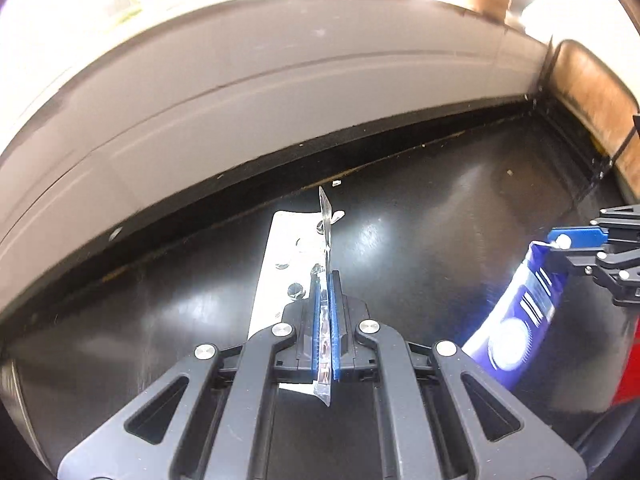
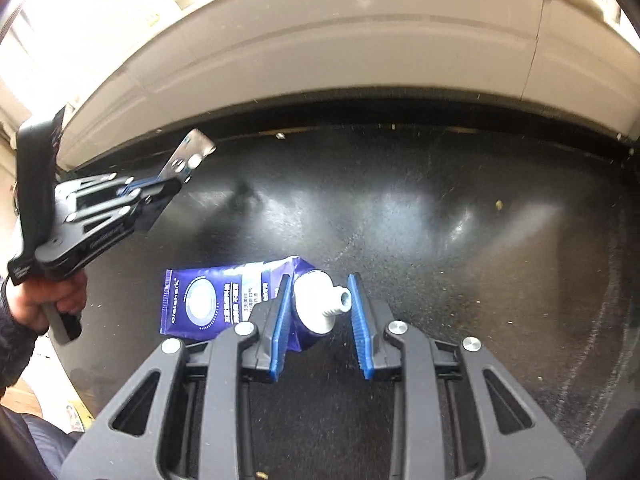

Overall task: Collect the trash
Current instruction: 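Grasp the silver blister pack with the left tool while the right tool grasps the blue toothpaste tube, then carry blister pack and toothpaste tube to the bin and open both tools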

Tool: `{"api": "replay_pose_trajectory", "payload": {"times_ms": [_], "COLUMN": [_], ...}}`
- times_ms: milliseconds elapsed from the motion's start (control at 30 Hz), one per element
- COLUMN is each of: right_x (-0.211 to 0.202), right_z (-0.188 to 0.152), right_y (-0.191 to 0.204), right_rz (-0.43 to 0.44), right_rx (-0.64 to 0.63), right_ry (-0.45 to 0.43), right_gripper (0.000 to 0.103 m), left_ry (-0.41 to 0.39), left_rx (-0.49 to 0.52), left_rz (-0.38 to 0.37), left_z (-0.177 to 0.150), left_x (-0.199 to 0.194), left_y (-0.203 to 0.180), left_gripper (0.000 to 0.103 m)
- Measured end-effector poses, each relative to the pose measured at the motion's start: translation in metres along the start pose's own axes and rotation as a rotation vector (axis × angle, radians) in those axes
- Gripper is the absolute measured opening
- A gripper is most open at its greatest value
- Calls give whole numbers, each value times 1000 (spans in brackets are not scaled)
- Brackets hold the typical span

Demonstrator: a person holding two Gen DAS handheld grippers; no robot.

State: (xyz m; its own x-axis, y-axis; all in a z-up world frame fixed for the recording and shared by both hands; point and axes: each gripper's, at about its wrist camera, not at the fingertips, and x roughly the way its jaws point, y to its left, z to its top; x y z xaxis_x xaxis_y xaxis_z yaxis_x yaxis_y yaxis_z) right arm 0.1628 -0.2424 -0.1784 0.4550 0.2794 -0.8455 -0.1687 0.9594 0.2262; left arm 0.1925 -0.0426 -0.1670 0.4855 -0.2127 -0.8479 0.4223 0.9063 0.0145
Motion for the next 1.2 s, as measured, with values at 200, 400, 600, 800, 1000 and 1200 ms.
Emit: {"api": "replay_pose_trajectory", "payload": {"times_ms": [200, 400, 600, 800, 1000, 1200], "right_x": [-35, -58, -69, -63, -48, -38], "right_z": [-11, -20, -24, -30, -51, -97], "right_y": [10, 29, 72, 149, 259, 366], "right_rz": [1, 11, 61, 161, 308, 434], "right_rx": [-65, -135, -243, -400, -616, -815], "right_ry": [-46, -74, -84, -64, -15, 61], "right_gripper": [28, 28, 28, 28, 28, 28], "left_ry": [-9, -19, -50, -65, -51, -16], "left_rx": [-119, -224, -339, -477, -691, -945], "left_rz": [58, 125, 213, 343, 488, 616], "left_z": [-31, -67, -113, -167, -261, -372], "left_x": [-57, -100, -155, -208, -274, -333], "left_y": [-5, -7, 14, 33, 62, 78], "left_gripper": [3, 3, 3, 3, 3, 3]}}
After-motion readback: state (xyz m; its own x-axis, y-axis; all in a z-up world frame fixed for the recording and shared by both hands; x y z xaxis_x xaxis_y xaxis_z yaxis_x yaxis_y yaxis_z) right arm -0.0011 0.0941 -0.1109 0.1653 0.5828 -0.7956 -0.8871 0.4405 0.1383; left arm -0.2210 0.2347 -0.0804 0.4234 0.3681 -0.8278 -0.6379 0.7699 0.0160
